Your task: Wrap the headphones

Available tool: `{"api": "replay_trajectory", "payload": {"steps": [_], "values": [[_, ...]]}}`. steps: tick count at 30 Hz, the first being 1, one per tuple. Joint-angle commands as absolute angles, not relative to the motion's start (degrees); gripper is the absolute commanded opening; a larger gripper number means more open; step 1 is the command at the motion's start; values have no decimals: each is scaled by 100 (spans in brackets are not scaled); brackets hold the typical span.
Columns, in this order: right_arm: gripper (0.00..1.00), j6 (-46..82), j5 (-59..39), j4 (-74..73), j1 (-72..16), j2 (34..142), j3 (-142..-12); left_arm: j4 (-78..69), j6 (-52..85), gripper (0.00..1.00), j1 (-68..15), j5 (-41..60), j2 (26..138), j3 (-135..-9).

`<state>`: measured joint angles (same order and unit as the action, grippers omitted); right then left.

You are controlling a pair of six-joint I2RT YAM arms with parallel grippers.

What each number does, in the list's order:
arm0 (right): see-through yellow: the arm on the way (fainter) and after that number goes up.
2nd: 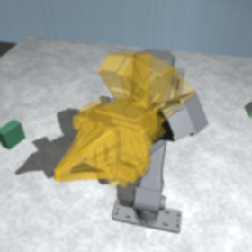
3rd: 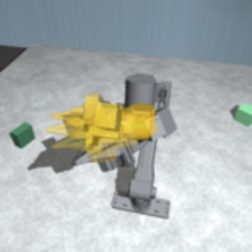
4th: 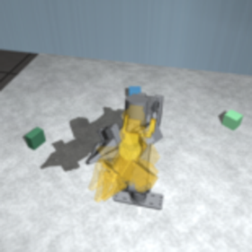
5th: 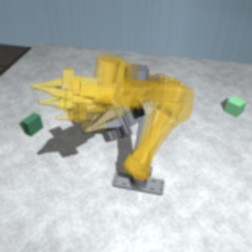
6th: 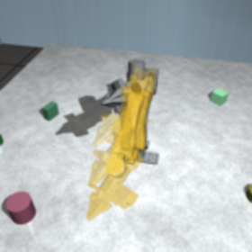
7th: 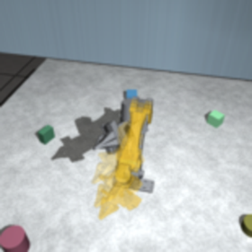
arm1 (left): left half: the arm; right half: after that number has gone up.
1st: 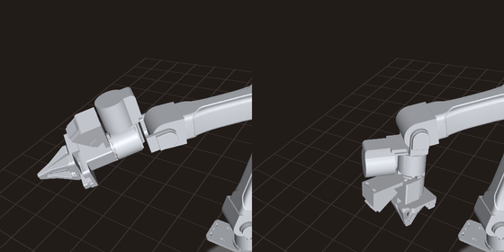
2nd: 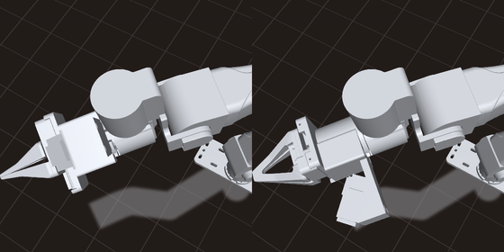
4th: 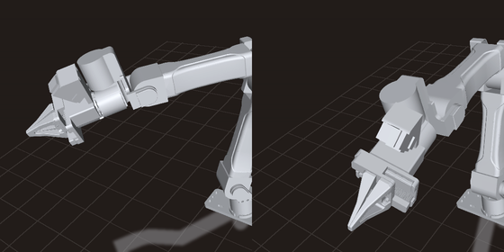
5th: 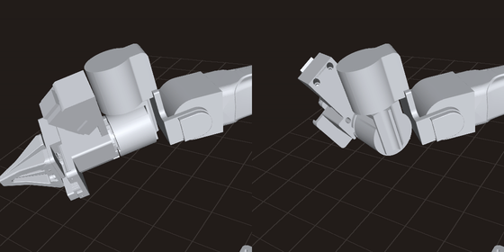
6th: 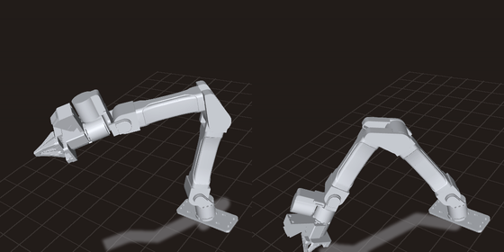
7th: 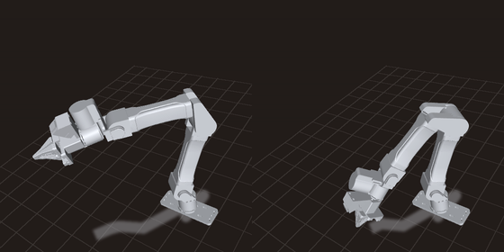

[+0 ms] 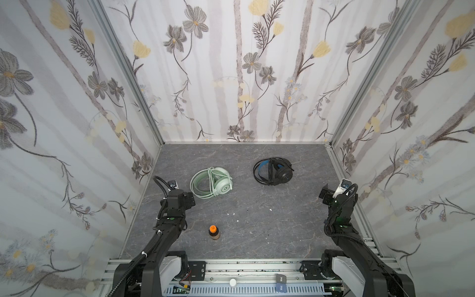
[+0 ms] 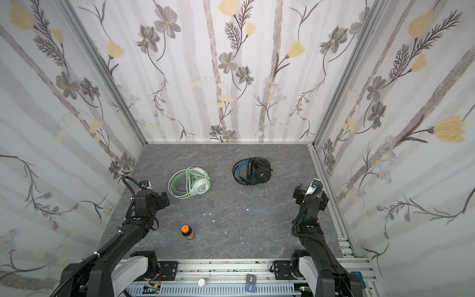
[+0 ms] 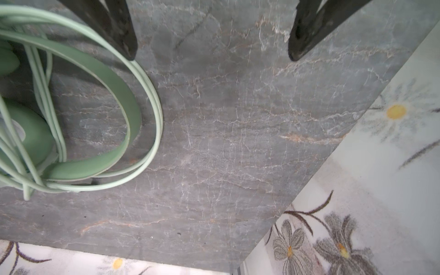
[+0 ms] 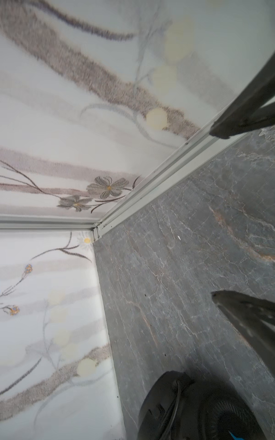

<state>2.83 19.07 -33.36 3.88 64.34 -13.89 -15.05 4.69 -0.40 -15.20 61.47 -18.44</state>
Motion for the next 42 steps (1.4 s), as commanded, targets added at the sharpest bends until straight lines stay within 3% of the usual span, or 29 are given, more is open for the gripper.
{"api": "replay_trajectory", "payload": {"steps": [1, 7, 9, 13, 18, 20, 24, 26, 42], "values": [[100, 78, 1155, -4143, 340, 6753, -1512, -3330, 134, 100, -37, -1637, 6626, -1776], [100, -74, 1022, -4332, 71, 6591, -1375, -4201, -47, 100, -35, -1604, 7377, -1797], [100, 163, 557, -4768, 66, 6507, -1238, -4193, -62, 100, -36, -1366, 7427, -1866], [100, 414, 805, -5586, 92, 7321, -1265, -4296, -21, 100, -35, -1123, 7575, -1903], [100, 453, 262, -6615, 187, 8320, -1512, -4134, 131, 100, -35, -834, 7887, -2212], [100, 159, 383, -6328, -85, 8435, -1656, -4744, 280, 100, -36, -852, 8278, -2169], [100, 265, 713, -7871, -92, 8713, -1032, -5303, 215, 100, -110, -989, 8991, -2189], [100, 278, 740, -7256, -96, 8565, -1208, -5389, 205, 100, -123, -993, 9021, -2166], [100, -15, 674, -7491, -297, 8662, -1168, -5296, 216, 100, -123, -987, 8989, -2188]]}}
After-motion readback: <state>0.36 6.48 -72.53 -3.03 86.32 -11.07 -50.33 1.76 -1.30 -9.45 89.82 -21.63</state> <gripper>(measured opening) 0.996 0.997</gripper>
